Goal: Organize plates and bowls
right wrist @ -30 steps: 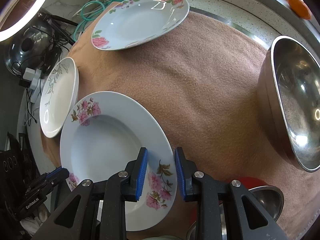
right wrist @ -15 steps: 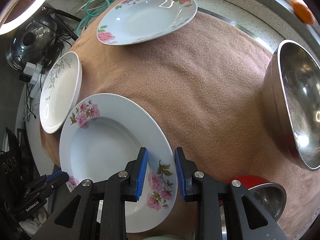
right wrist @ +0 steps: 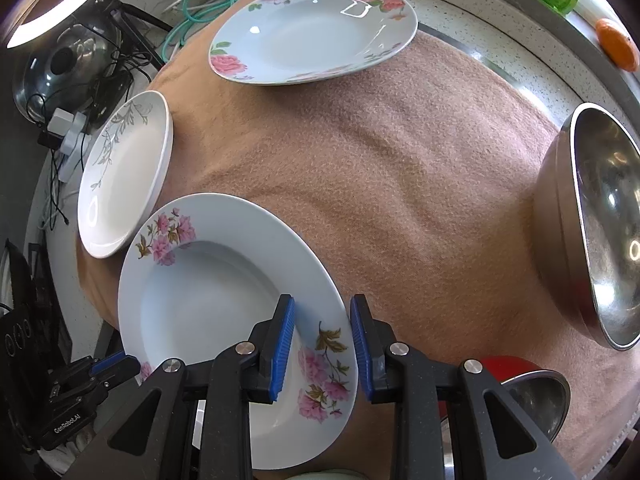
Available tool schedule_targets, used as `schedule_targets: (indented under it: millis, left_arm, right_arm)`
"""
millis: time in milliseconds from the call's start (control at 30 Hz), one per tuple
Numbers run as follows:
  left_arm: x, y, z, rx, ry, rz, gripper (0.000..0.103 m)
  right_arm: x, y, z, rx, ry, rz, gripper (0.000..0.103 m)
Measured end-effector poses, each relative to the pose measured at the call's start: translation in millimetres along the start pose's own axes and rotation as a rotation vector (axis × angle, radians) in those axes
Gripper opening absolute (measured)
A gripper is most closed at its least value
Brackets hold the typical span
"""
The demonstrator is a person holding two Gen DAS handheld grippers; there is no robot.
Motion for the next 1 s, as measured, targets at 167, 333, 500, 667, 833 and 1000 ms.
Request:
schedule_targets:
  millis: [167,333,500,667,833,1000]
  left_arm:
    - [0.3,-0.5,0.9,0.006,-0.003,-0.010,0.013]
    - [1.1,-0.1,0.8,0.013,-0.007,-0.018,0.013]
    - [1.9,-0.2,1.1,0.009,-0.005,-0.022,0.013]
    - [3.1,-1.9,4.1,0.026,-0.021,-0.048,0.013]
    - [7.2,0.1,11.2,0.035,-0.042,-0.057,0.013]
    - [11.0,0.2,20.3,0.032,-0.053,-0.077,0.013]
  right_arm:
    - [-1.6,-0.8,-0.2,0.001,0.003,-0.002,0.026]
    - [-4.4,1.4,-0.1,-0.007,0.009,0.013,0.026]
    - [-3.7,1.2,-1.2,-0.012,0.011,0.009,0.026]
    - [-3.7,1.3,-1.0,-0.026,0.011,0.010,0.026]
    - [-2.7,2.0,5.5,-0.041,-0.012,0.004,0.026]
    - [-3.1,-2.4,16.8,-0.049,-0.042,-0.025,0.026]
Point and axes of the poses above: each gripper's, at about its wrist camera, not at the fingertips, and z roughly against the way its jaws point, y to its left, x to its top, the point moved 6 cm from there along -z, roughly the way its jaws point, and after that the axes turned 9 degrees about z, right-handed, at the moved point
